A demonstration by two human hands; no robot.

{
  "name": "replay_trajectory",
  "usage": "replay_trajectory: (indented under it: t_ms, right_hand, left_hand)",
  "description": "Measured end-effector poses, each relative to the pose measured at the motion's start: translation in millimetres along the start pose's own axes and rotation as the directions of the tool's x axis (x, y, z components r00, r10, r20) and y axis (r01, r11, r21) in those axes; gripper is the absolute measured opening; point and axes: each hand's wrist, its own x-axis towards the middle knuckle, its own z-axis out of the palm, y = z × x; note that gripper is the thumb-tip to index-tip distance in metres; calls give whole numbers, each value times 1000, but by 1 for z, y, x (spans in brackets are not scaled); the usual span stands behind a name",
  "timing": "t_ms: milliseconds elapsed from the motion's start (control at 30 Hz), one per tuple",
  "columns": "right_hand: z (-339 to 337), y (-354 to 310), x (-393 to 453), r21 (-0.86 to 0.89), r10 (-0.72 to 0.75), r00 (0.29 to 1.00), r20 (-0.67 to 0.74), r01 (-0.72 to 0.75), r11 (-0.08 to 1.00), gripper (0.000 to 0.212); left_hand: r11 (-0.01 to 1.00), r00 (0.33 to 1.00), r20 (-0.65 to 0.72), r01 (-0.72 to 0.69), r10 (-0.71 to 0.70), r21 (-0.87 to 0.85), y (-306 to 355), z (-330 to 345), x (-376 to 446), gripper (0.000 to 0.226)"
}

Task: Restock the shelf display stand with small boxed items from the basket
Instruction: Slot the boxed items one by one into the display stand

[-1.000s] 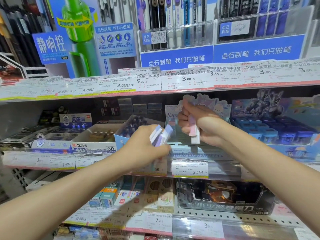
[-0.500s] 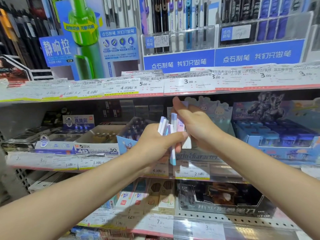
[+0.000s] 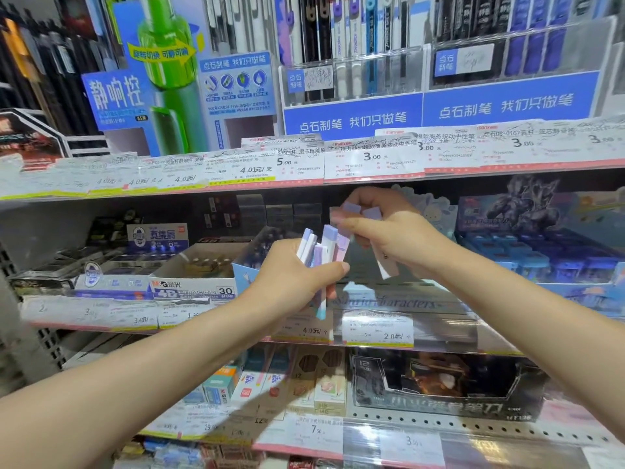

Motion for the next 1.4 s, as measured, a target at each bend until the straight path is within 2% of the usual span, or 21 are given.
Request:
replay_trajectory:
  t_ms: [67, 133, 233, 333, 433, 600, 733, 900, 1100, 1200, 1400]
  right_hand:
    - [-5, 5, 7, -164, -39, 998, -39, 32, 986, 18]
    - [-12, 12, 14, -316, -62, 997, -51, 43, 948, 14]
    - [-17, 24, 20, -460, -57, 998, 26, 63, 886, 15]
    - [-15, 35, 22, -487, -58, 996, 68, 83, 869, 19]
    - [-12, 41, 23, -456, -50, 994, 101, 90, 885, 21]
    - [-5, 47, 27, -455, -49, 990, 129, 103, 884, 22]
    - [-3, 45, 30, -465, -50, 986, 161, 120, 877, 25]
    - [-5, 45, 32, -443, -41, 984, 175, 115, 889, 19]
    - [0, 43, 32, -489, -44, 983, 178, 128, 863, 16]
    - [-3, 43, 33, -471, -42, 982, 186, 127, 873, 23]
    - [1, 42, 29, -512, 17, 978, 209, 95, 854, 21]
  left_hand:
    - [991, 1000, -3, -22, 23, 133, -5, -4, 2, 24]
    - [933, 995, 22, -99, 97, 347, -13, -10, 2, 25]
    - [778, 964, 224, -250, 143, 576, -19, -15, -3, 14]
    - [619, 943, 318, -309, 99, 722, -20, -15, -8, 36]
    - [543, 949, 302, -299, 87, 785, -20, -13, -10, 55]
    - [546, 938, 334, -326, 88, 772, -20, -13, -6, 46]
    - [571, 936, 348, -313, 51, 759, -15, -13, -7, 54]
    - [597, 929, 367, -316, 38, 738, -12, -13, -10, 63]
    - [607, 930, 368, -295, 5, 738, -10, -14, -10, 64]
    - [601, 932, 361, -273, -28, 751, -10, -15, -8, 62]
    - [622, 924, 381, -282, -28, 731, -9, -16, -8, 58]
